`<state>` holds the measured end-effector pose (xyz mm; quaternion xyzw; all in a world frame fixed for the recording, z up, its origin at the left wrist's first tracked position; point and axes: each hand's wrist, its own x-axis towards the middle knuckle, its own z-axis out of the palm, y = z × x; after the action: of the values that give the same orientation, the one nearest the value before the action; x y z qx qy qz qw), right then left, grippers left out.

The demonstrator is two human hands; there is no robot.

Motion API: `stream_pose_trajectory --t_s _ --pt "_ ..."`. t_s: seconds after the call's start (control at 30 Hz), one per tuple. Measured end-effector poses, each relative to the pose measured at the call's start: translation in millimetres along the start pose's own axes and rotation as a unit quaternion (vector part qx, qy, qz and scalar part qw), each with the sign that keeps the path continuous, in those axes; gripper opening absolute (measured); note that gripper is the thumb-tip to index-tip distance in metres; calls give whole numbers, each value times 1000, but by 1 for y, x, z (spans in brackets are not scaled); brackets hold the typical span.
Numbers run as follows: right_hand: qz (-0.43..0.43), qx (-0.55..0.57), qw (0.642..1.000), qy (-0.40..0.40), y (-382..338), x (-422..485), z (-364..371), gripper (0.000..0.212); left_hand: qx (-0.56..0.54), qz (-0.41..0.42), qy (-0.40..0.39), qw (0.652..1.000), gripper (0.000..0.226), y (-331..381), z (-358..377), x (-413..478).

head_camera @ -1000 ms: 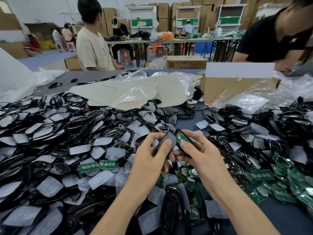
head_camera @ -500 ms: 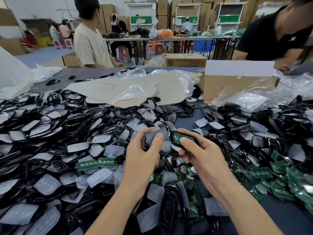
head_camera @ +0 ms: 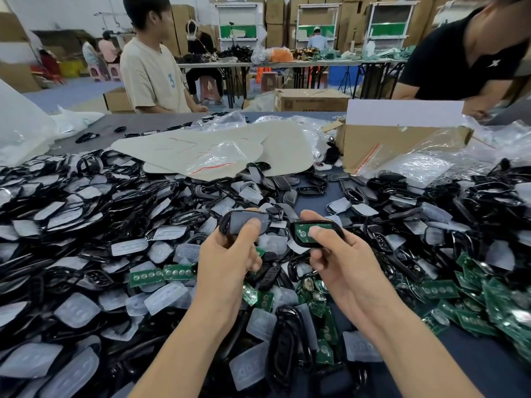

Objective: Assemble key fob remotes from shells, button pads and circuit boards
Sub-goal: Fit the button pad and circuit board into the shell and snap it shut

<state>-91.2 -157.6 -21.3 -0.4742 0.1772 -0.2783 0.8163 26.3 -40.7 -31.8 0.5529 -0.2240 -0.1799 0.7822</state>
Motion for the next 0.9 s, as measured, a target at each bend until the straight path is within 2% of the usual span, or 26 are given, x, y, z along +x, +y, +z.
stream_pose_trajectory --t_s 0.1,0.23,0.3,0.37,0.47,0.63,0.83,0.9 --pt "15 31 999 -12 -1 -1 1 21 4 -2 -6 1000 38 0 0 0" --pt "12 48 999 -4 0 -1 3 19 -9 -11 -18 1000 26 -3 4 -1" --pt "8 44 999 3 2 0 3 16 16 1 -29 999 16 -3 6 -2" --pt "2 35 999 11 4 1 2 24 49 15 -48 998 16 -4 6 -5" --pt "-14 -27 999 25 8 3 -2 40 107 44 -79 990 12 -2 6 -9" --pt "-47 -146 988 19 13 3 -5 17 172 86 -92 977 19 0 11 -12" --pt "-17 -188 982 -2 14 4 -10 15 269 106 -87 953 37 -7 8 -13" --pt "-13 -214 977 0 15 4 -11 16 292 124 -75 945 35 -10 7 -11"
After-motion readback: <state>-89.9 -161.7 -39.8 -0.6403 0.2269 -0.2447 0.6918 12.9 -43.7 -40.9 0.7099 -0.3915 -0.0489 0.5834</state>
